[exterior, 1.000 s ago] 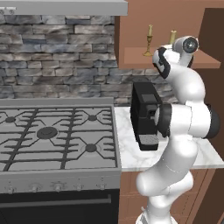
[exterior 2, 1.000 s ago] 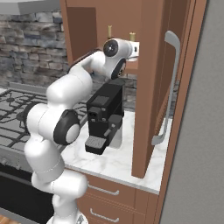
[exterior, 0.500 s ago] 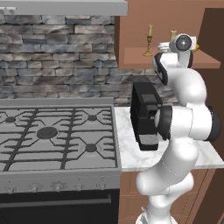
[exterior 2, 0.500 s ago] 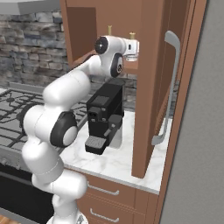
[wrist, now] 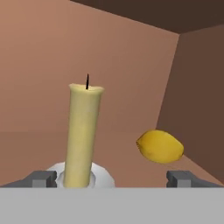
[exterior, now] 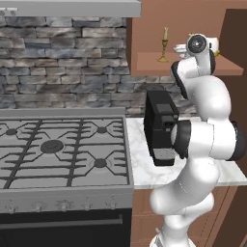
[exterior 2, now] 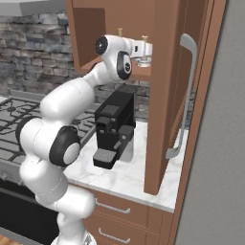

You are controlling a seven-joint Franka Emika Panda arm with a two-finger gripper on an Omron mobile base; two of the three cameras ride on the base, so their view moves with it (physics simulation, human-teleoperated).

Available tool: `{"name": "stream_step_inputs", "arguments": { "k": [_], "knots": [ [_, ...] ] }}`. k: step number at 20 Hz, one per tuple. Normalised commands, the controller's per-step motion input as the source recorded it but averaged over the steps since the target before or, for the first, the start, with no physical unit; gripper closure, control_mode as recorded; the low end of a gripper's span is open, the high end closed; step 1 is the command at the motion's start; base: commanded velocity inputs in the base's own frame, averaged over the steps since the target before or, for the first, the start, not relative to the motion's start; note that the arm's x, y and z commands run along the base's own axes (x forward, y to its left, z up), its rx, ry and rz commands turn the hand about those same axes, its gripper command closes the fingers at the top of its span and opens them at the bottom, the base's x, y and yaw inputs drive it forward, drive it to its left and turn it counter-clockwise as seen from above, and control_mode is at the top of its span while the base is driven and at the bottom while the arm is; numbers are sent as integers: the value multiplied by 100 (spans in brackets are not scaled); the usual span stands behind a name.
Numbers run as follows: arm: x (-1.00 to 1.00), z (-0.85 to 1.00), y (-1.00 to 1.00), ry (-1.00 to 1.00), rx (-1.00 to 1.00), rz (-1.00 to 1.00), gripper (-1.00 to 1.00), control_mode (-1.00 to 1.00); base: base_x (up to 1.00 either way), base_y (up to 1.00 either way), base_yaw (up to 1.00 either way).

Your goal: Pick the candle and candle from the dining table and place them in the open cabinet. Close the cabinet after placing the objects.

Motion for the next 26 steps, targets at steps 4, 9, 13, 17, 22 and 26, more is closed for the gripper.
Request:
{"name": "stream_step_inputs", "arguments": {
  "k": [4,9,13,17,22,26],
  "knots": [
    [-29,12,1,8,5,-13,-100,-100,0,0,0],
    [-30,6,8,3,13,-4,-100,-100,0,0,0],
    [-27,2,16,0,14,0,-100,-100,0,0,0],
    [-34,3,10,0,10,0,-100,-100,0,0,0],
    [-40,6,1,0,3,0,-100,-100,0,0,0],
    [-45,2,0,0,0,0,-100,-100,0,0,0]
  ]
}}
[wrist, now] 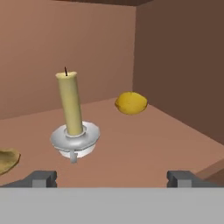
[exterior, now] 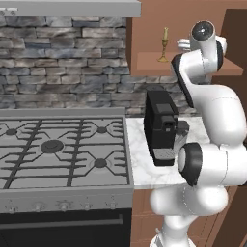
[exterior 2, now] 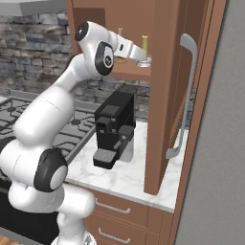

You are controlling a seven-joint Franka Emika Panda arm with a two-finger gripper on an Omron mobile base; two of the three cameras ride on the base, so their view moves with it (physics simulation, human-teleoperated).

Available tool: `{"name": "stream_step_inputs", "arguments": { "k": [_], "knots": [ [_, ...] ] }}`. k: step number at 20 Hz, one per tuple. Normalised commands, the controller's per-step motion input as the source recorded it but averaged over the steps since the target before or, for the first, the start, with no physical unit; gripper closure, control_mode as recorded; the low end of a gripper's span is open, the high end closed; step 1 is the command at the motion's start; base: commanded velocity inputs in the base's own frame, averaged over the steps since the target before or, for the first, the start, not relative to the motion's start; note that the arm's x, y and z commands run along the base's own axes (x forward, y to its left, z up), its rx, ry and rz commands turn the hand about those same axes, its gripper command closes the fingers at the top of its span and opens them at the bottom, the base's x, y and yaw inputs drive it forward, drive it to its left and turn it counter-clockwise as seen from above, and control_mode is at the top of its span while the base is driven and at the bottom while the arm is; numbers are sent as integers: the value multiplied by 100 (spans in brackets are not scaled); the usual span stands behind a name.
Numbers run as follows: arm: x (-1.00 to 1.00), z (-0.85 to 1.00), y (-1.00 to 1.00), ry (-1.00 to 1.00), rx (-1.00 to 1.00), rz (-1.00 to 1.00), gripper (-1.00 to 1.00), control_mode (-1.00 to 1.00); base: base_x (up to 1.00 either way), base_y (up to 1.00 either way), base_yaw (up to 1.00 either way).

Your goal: Pick the candle and candle from the dining table and place them in the open cabinet. Close the cabinet after placing the objects.

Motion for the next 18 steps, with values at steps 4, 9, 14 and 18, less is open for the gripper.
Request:
{"name": "stream_step_inputs", "arguments": {
  "k": [4,9,14,18],
  "knots": [
    [-47,3,0,-2,2,0,-100,-100,0,0,0],
    [-55,0,0,-12,3,0,-100,-100,0,0,0],
    [-55,0,0,-17,2,4,-100,-100,0,0,0],
    [-52,4,0,-8,3,8,-100,-100,0,0,0]
  ]
}}
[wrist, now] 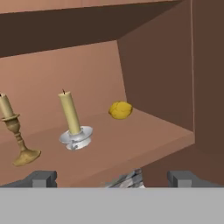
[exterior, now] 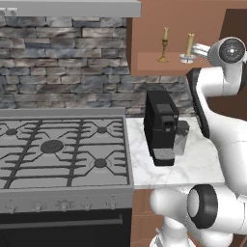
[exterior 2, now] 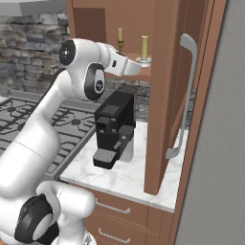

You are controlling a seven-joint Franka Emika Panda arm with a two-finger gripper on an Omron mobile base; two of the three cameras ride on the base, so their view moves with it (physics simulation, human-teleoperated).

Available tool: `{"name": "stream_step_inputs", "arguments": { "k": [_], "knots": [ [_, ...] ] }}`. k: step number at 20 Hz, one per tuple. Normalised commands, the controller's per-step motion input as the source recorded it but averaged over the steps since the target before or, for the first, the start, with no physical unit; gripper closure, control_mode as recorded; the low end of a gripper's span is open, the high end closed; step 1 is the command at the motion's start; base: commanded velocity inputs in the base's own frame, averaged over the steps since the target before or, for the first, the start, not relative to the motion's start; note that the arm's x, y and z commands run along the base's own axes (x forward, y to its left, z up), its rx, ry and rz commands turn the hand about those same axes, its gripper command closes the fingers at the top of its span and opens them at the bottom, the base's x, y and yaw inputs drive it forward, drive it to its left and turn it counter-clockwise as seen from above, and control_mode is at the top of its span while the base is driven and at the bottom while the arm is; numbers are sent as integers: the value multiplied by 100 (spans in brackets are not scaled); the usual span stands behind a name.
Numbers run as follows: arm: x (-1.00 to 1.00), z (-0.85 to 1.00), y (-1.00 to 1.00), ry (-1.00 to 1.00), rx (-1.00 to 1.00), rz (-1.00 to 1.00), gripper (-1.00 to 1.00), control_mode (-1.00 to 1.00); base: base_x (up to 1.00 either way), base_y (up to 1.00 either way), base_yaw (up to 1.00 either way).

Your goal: Pick the candle and candle from the dining table and place them in the open cabinet. Close the cabinet after placing the objects.

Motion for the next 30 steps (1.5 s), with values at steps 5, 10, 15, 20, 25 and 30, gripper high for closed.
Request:
{"name": "stream_step_inputs", "arguments": {
  "k": [5,10,15,20,25,30],
  "knots": [
    [-46,11,1,0,5,3,-100,-100,0,0,0],
    [-40,22,5,4,4,0,-100,-100,0,0,0],
    [-46,16,8,1,2,0,-100,-100,0,0,0],
    [-49,6,12,0,0,0,-100,-100,0,0,0],
    [-44,3,12,0,0,0,-100,-100,0,0,0],
    [-39,2,13,0,0,0,-100,-100,0,0,0]
  ]
}}
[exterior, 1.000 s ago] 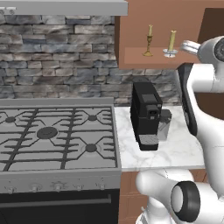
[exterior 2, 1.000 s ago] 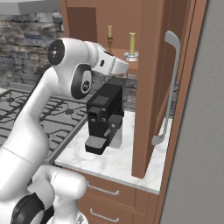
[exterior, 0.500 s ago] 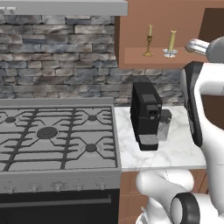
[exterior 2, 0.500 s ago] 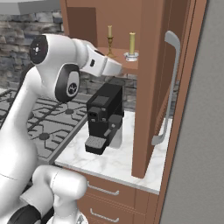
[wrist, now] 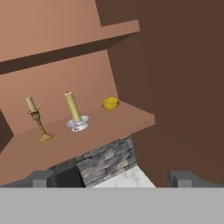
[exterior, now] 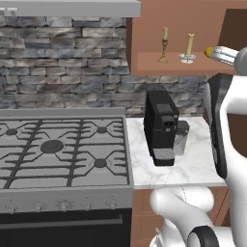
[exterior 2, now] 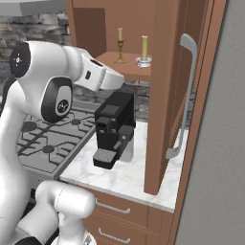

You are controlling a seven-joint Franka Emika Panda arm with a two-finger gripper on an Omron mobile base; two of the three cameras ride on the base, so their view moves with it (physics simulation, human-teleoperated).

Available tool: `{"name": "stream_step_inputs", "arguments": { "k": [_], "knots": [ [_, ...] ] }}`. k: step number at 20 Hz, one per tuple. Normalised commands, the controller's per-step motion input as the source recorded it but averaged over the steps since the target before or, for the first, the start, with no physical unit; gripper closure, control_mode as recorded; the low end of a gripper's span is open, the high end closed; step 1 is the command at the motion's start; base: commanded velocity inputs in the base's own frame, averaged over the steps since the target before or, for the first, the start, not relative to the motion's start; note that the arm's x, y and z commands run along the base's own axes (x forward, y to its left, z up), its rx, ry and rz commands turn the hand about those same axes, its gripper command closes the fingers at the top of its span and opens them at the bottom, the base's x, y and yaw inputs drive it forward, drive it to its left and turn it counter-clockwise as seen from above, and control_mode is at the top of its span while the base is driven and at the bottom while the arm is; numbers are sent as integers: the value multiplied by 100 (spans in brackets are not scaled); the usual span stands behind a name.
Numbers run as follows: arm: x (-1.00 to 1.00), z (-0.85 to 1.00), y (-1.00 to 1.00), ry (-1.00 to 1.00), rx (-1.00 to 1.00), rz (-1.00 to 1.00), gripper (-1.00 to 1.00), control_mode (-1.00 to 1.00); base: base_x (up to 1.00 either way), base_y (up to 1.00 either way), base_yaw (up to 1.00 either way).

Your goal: Pick the candle and candle from the dining table and place them in the open cabinet. Close the cabinet after placing the objects.

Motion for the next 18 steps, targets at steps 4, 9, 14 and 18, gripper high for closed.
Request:
{"name": "stream_step_inputs", "arguments": {
  "k": [4,9,14,18],
  "knots": [
    [-35,0,15,0,0,0,-100,-100,0,0,0],
    [-32,0,16,0,0,0,-100,-100,0,0,0],
    [-29,0,14,0,0,0,-100,-100,0,0,0],
    [-28,0,11,0,0,0,-100,-100,0,0,0]
  ]
}}
